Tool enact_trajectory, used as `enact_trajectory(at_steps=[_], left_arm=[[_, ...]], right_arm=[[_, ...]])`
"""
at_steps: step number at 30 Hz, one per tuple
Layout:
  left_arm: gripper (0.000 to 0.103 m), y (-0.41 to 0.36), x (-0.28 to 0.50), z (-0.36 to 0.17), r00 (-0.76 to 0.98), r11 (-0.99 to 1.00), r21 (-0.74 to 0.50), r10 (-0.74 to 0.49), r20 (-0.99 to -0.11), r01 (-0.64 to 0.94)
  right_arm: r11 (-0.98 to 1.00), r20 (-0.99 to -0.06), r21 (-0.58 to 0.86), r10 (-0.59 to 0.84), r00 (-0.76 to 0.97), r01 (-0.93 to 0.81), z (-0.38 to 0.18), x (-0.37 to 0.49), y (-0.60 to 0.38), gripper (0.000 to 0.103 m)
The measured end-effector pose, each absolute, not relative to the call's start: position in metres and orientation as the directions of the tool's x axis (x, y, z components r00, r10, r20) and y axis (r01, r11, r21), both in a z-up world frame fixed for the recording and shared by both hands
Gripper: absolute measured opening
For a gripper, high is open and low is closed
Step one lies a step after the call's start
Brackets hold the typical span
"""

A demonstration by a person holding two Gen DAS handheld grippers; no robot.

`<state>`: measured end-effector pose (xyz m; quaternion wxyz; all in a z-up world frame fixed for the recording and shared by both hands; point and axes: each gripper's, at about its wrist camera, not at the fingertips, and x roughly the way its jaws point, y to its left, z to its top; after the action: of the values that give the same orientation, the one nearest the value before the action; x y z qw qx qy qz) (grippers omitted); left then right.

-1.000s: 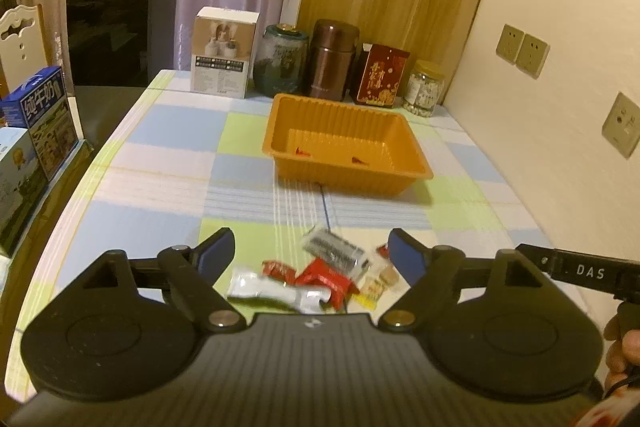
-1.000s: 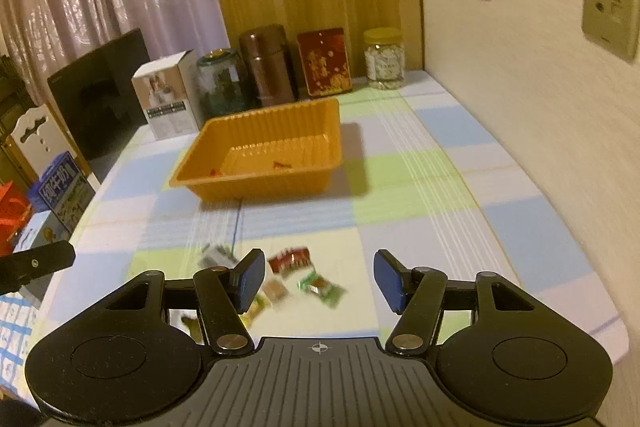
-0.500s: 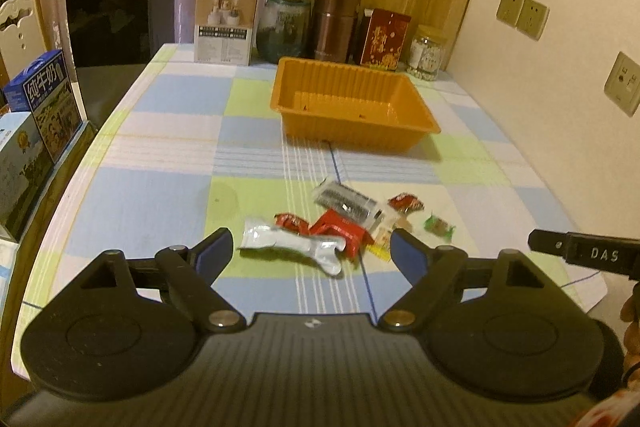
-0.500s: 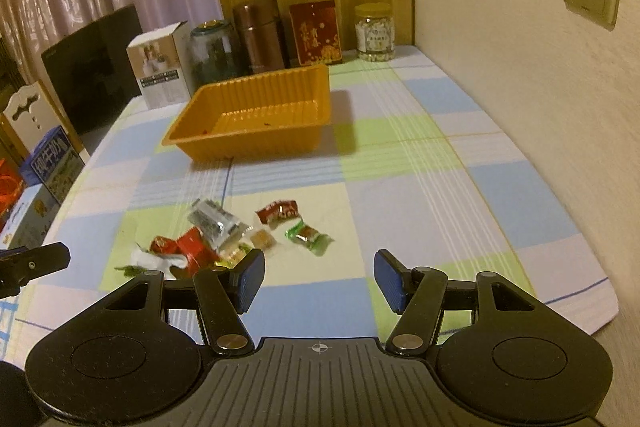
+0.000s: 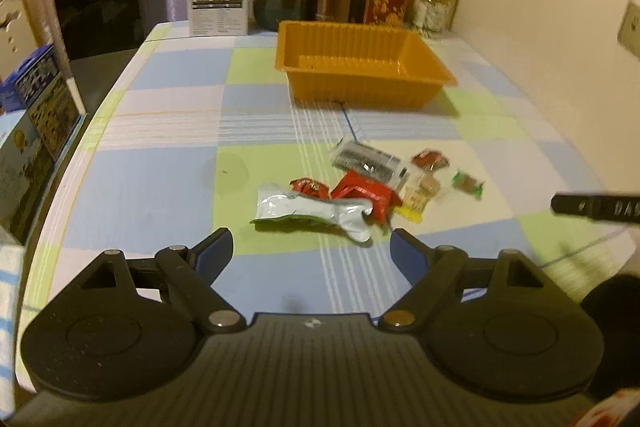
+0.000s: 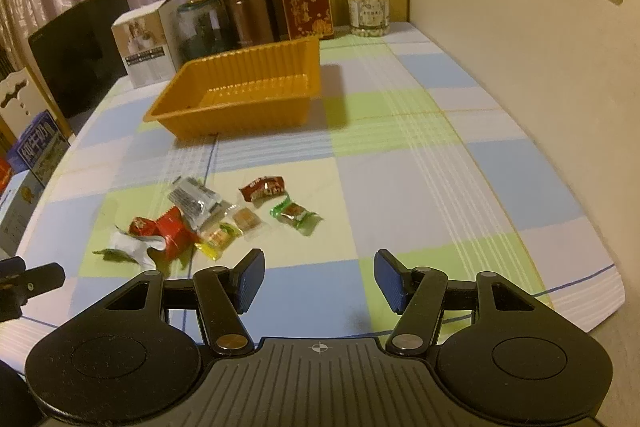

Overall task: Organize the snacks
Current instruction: 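Pull both tools back toward the snack pile, then grasp the white-and-green pouch with the left gripper while the right grasps a green candy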

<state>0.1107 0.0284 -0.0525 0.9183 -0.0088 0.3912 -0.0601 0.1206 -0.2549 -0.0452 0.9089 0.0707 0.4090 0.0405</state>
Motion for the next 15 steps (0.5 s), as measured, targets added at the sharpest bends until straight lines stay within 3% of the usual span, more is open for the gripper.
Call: enact_trajectory(at_steps=[15], left_arm=[[0.083, 0.018, 0.176, -0.105, 0.617, 0.783, 0.279, -0.164, -0.77, 0.556]], right_arm=[[0.989, -0.778, 0.148, 0.123, 0.616, -0.01, -0.079, 0.149, -0.248, 0.061]])
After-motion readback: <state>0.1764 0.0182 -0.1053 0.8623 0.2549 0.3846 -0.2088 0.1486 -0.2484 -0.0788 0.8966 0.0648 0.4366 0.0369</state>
